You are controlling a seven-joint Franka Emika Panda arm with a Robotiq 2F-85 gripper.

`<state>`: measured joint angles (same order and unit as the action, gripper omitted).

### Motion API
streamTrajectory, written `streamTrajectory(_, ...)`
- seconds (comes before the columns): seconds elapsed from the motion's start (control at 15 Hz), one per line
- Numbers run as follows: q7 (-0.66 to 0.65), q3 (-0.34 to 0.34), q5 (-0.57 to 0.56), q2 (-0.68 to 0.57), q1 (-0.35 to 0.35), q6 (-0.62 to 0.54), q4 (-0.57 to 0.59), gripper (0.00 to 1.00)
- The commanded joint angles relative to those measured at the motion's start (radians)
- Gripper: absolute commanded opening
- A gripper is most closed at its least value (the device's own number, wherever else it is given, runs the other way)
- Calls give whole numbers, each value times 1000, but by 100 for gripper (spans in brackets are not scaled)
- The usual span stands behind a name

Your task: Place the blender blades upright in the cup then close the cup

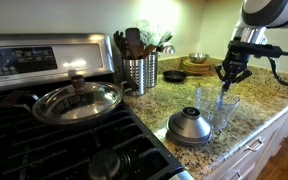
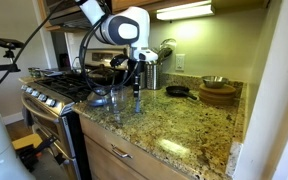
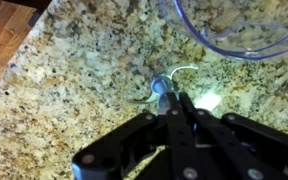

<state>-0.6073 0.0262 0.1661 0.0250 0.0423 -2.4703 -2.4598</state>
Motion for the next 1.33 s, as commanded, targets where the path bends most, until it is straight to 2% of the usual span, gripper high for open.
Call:
streamTrajectory(0.0, -25, 3, -52, 55, 6, 9, -20, 8)
streamTrajectory(0.07, -28, 2, -64, 55, 7, 12, -19, 33)
streamTrajectory(0.2, -30, 1, -87, 46, 9, 21, -14, 40)
streamTrajectory(0.8, -37, 0, -129, 14, 6, 30, 0, 98)
streamTrajectory(1.07, -48, 1, -139, -20, 4, 27, 12, 100)
streamTrajectory(1.13, -51, 2, -142, -30, 3, 27, 15, 85)
streamTrajectory(1.27, -58, 4, -147, -45, 0, 27, 19, 75)
